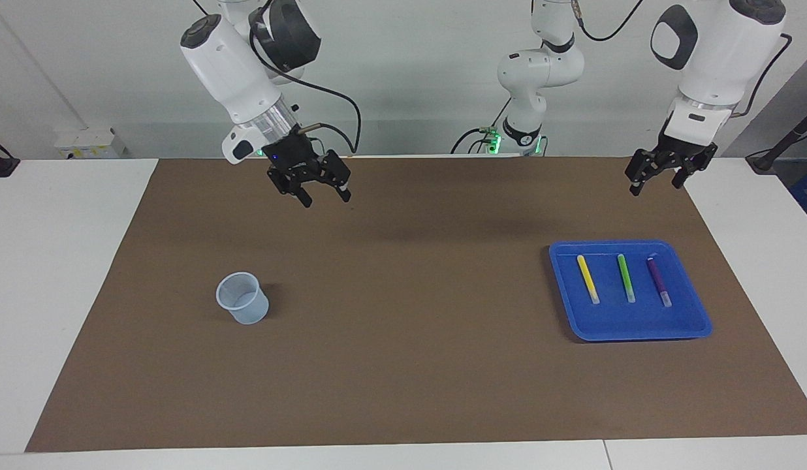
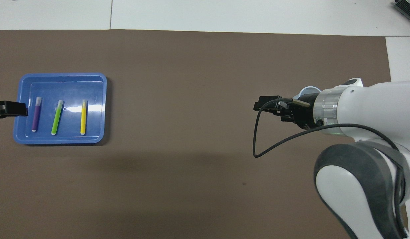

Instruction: Transfer and insert pens with both arms

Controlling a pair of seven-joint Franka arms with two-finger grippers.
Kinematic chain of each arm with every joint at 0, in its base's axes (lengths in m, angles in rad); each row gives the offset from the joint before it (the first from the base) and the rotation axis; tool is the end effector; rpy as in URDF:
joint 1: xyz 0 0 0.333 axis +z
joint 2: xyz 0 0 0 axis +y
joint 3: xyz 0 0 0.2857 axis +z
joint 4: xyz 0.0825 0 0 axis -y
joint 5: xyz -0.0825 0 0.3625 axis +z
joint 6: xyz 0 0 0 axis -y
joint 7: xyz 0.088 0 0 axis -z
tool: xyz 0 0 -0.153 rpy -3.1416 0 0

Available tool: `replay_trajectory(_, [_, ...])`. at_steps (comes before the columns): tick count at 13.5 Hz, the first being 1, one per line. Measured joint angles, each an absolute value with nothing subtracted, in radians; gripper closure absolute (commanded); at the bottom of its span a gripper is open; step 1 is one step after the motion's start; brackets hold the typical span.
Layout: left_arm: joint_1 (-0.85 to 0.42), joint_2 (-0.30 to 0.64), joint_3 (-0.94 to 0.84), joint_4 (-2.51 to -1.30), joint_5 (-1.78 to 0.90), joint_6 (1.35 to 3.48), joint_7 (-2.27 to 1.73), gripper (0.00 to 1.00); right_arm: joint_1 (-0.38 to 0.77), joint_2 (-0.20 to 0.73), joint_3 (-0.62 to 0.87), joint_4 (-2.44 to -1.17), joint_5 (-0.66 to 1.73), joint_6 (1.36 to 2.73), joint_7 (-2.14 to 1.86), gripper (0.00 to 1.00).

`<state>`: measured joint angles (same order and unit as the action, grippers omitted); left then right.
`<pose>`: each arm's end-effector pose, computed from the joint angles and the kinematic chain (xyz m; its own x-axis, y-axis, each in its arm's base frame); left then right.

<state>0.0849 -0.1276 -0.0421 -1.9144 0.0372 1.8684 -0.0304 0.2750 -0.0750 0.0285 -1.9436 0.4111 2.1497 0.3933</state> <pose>0.5168 0.0260 0.4845 0.9947 0.0620 0.0824 0.0654 -0.9971 -0.0392 0.5253 0.1983 0.4803 0.9574 -0.2798 0.0707 -0.2216 -0.8698 -0.4408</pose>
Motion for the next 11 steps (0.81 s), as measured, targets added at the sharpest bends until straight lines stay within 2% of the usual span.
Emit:
replay_trajectory(3, [0.084, -0.072, -0.049, -2.021, -0.050, 1.985, -0.030, 0.18, 0.319, -0.050, 0.029, -1.943, 0.411, 2.230, 0.451, 0.00])
replay_trajectory(7, [0.062, 0.023, -0.058, -2.166, -0.066, 2.246, -0.030, 0.25, 0.378, -0.009, 0.029, -1.942, 0.411, 2.325, 0.475, 0.00])
replay_trajectory(11, [0.050, 0.099, -0.057, -2.187, -0.066, 2.365, -0.030, 0.25, 0.399, 0.054, 0.029, -1.895, 0.411, 2.374, 0.476, 0.00])
